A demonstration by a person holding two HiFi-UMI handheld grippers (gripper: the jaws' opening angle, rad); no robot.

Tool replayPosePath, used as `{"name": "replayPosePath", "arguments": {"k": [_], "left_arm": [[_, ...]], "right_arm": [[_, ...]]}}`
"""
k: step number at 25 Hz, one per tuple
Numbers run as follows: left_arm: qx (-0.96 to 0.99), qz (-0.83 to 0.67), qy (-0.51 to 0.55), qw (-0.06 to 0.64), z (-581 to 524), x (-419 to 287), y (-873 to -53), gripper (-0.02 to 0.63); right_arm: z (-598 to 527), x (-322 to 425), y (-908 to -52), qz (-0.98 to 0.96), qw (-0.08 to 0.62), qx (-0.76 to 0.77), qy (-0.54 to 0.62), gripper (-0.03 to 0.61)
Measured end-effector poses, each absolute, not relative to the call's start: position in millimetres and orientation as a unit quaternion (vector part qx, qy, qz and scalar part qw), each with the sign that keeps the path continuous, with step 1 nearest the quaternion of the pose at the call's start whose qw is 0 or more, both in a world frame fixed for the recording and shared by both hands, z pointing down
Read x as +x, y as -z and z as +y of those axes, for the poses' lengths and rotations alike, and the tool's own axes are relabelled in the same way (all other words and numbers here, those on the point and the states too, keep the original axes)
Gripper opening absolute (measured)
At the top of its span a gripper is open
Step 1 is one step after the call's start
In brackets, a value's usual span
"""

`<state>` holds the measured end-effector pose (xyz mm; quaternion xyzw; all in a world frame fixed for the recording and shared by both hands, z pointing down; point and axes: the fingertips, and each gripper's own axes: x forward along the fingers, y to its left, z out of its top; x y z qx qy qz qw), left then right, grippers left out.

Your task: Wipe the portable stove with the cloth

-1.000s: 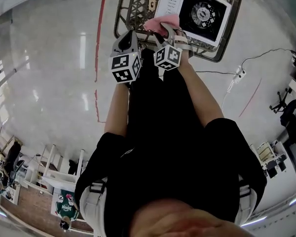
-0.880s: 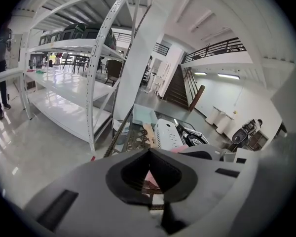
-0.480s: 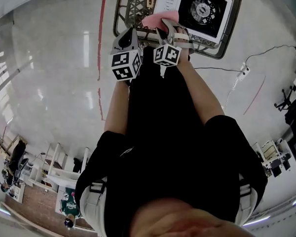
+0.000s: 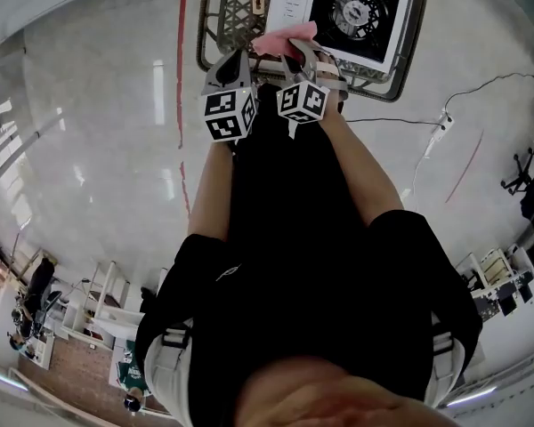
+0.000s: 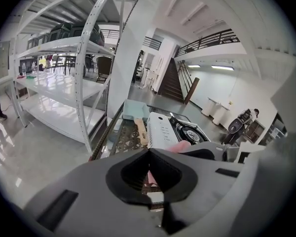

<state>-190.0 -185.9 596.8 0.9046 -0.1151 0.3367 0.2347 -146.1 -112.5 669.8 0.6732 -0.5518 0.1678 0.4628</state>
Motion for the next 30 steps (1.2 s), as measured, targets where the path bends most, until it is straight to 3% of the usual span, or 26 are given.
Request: {"name": "replayPosePath", "arguments": {"k": [8, 30], "left_arm": [[0.900, -0.098, -0.363, 0.220, -156.4, -188.0, -614.7, 0.000], [0.891, -0.083, -0.393, 0.211, -96.4, -171.8, -621.5, 0.000]], "right_arm": [[-99.5, -135.8, -653.6, -0.546, 0.376, 0.710, -0.236, 0.083], [-47.0, -122.7, -660.1, -0.566, 0.379, 0.693, -0.235, 0.080]]}}
